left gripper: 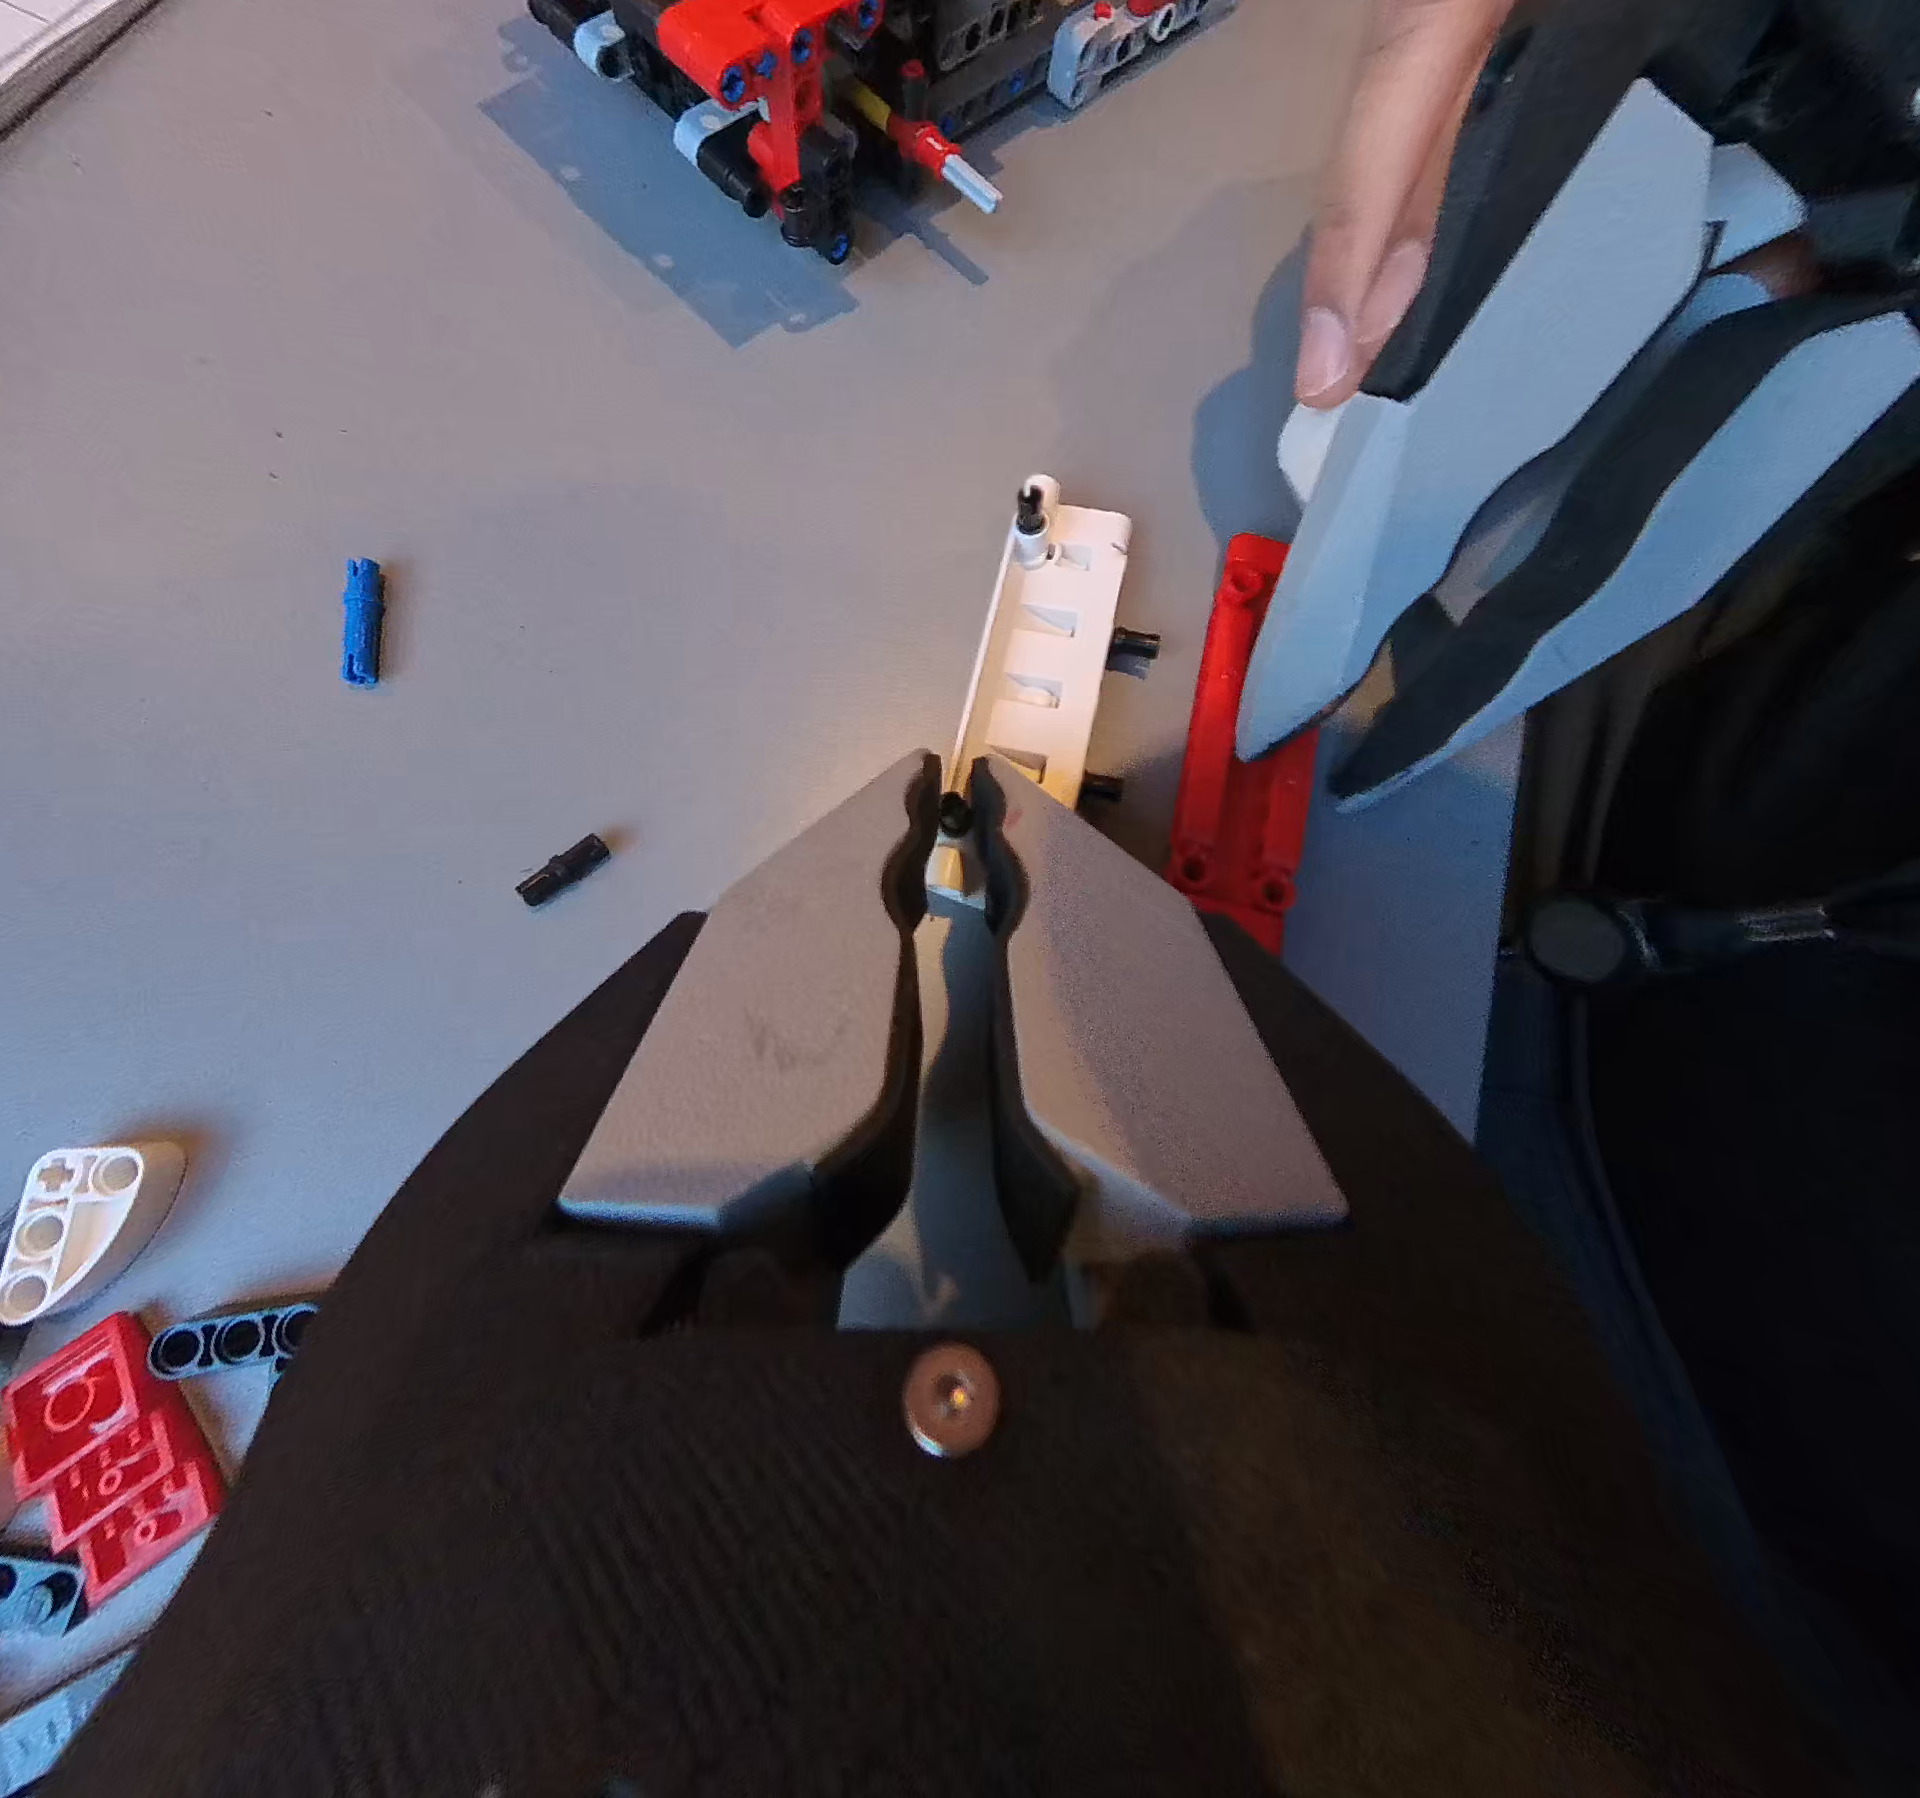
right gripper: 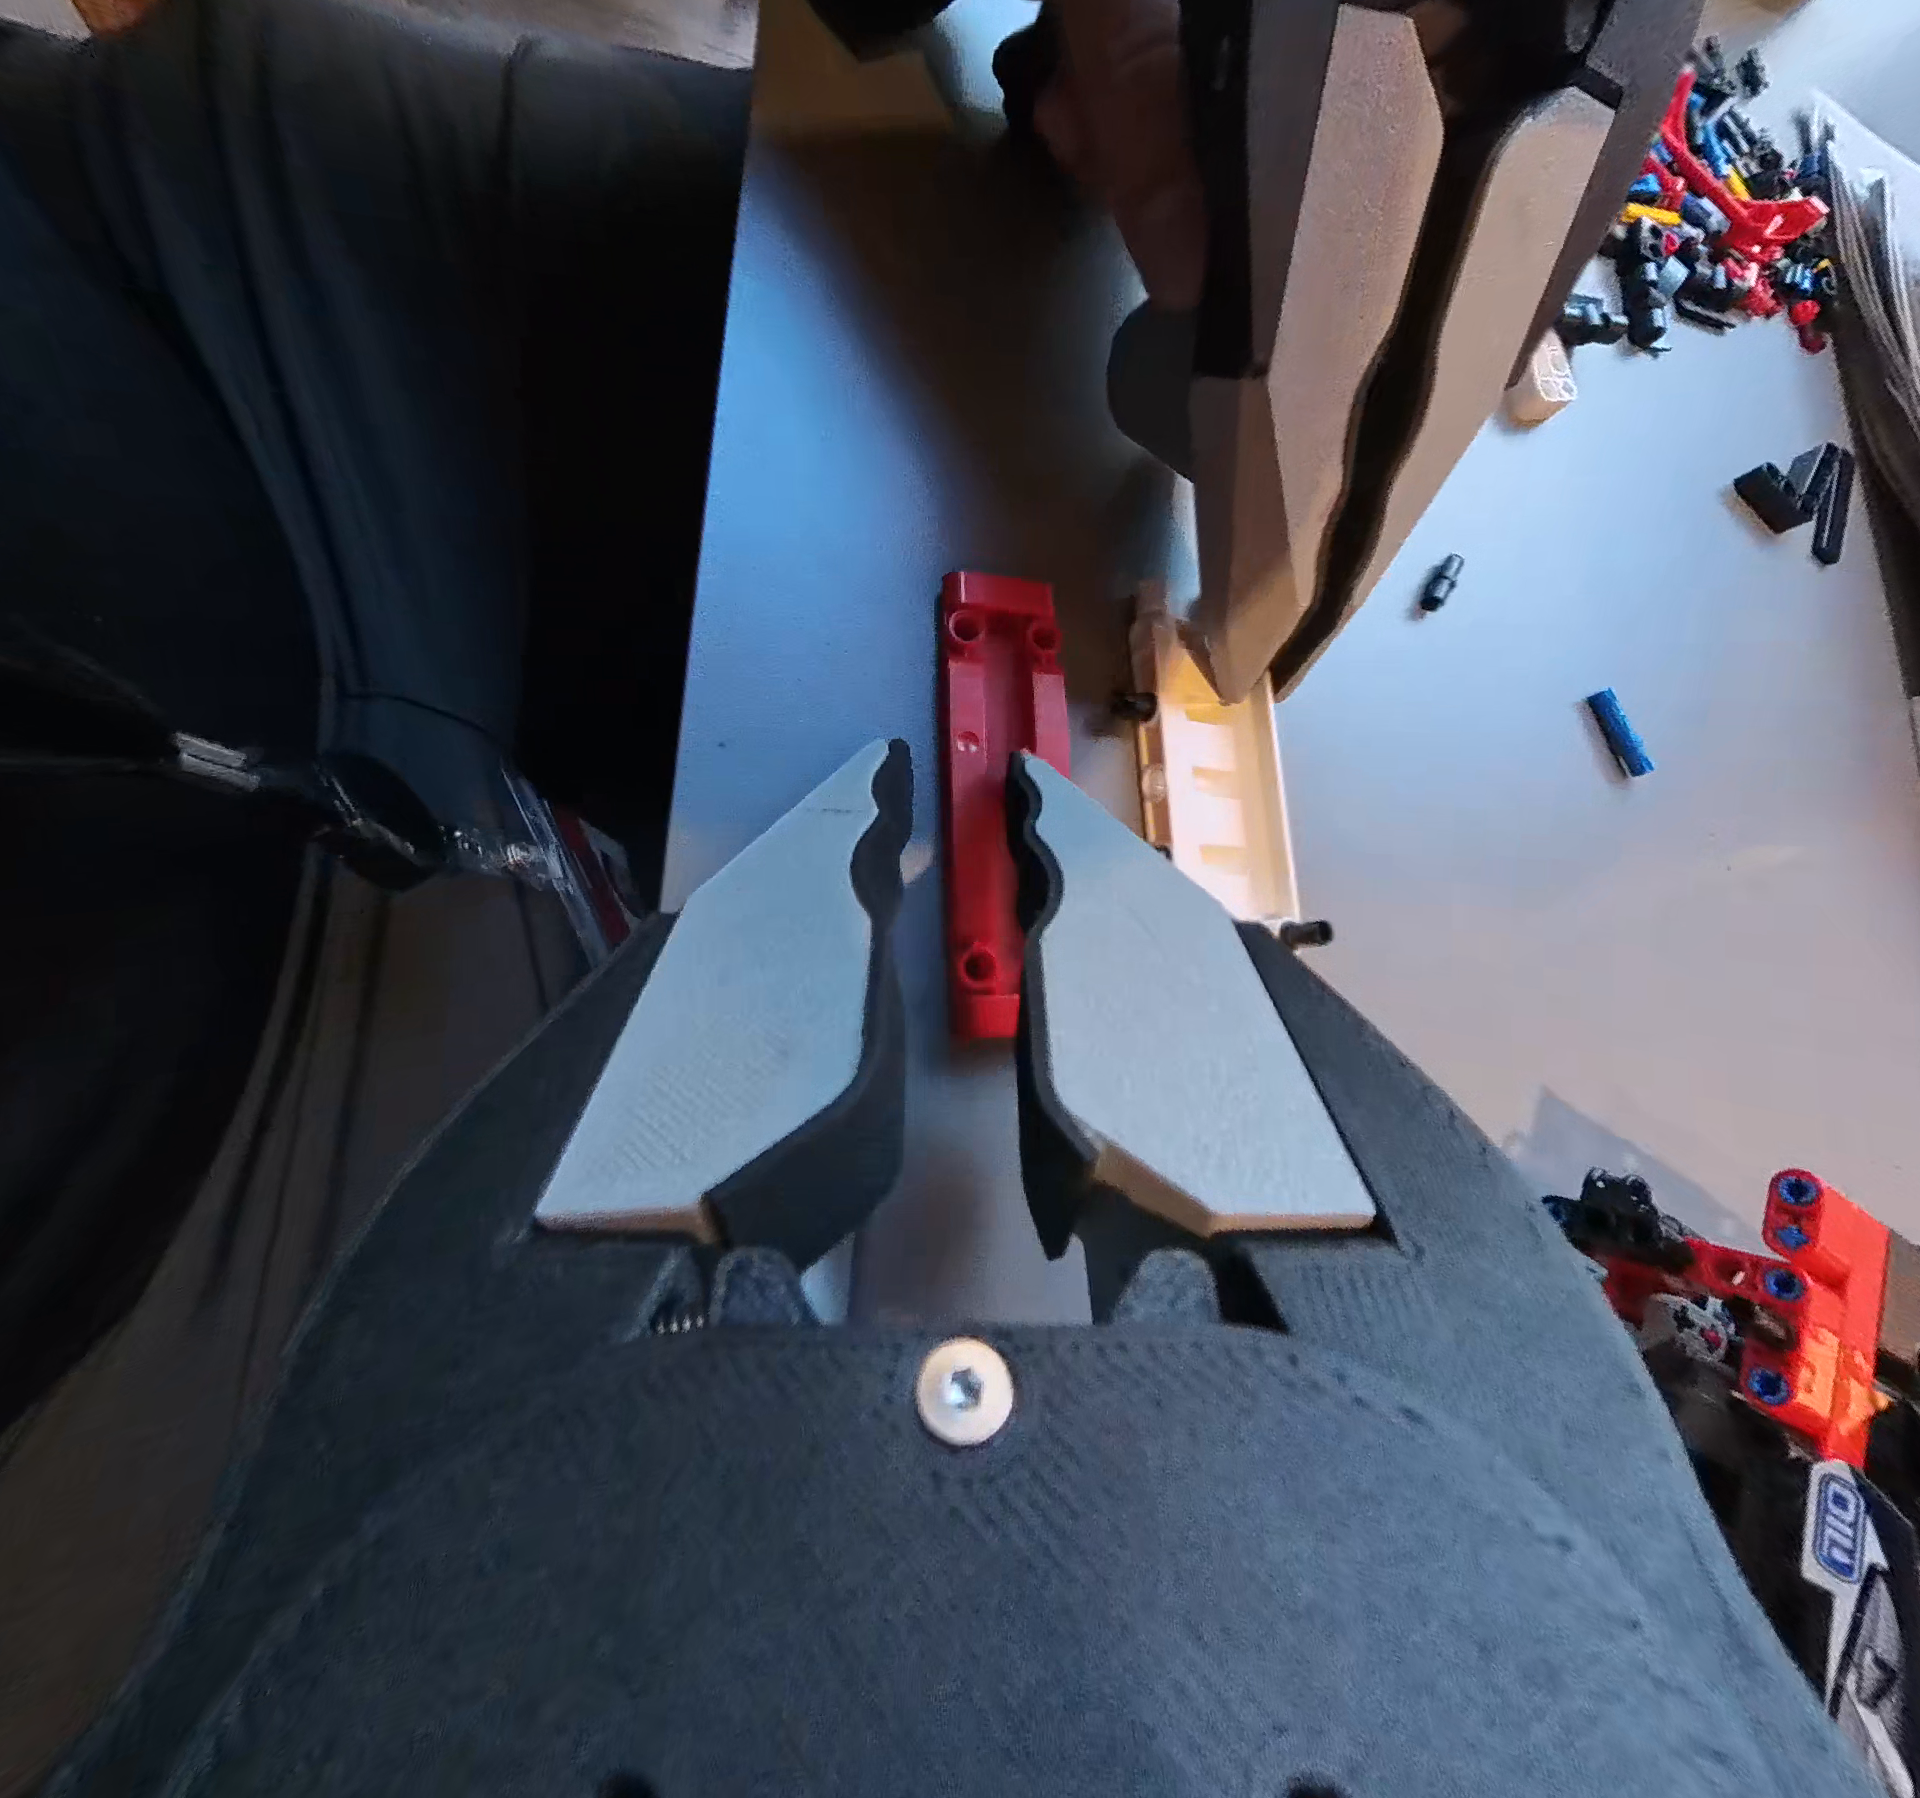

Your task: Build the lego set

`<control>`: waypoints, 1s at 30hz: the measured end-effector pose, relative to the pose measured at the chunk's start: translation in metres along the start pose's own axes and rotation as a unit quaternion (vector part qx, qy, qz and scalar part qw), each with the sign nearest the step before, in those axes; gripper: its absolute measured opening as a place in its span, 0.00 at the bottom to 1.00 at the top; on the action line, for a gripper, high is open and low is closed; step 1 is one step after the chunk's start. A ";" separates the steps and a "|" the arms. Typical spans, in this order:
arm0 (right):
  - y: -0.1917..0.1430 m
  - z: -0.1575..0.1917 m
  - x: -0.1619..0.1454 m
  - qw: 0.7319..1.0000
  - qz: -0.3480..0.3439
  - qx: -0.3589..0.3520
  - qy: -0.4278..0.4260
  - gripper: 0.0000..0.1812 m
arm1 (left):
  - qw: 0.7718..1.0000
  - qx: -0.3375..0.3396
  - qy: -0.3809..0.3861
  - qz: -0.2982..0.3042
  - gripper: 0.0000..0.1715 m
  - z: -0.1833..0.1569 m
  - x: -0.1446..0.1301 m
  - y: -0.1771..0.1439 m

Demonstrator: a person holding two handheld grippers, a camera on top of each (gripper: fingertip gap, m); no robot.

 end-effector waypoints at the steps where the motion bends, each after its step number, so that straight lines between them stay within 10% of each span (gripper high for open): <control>1: -0.001 -0.001 -0.001 1.000 0.002 0.001 0.001 0.08 | 1.000 -0.004 0.001 0.001 0.01 0.000 0.000 0.000; 15: -0.005 -0.006 -0.008 1.000 -0.001 0.023 -0.005 0.03 | 0.999 -0.037 0.013 0.017 0.02 -0.005 -0.002 0.002; 30: -0.014 -0.005 -0.005 0.999 -0.022 0.042 0.016 0.11 | 0.982 0.074 0.175 -0.008 0.00 -0.010 0.002 0.003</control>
Point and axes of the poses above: each gripper's, where its closed fingertips meet, y out along the fingers, x out of its top, z = x × y across the jaws, the point moved 5 cm from there along -y, back along the fingers, and after that the axes turned 8 degrees about x, right-handed, at the moved point
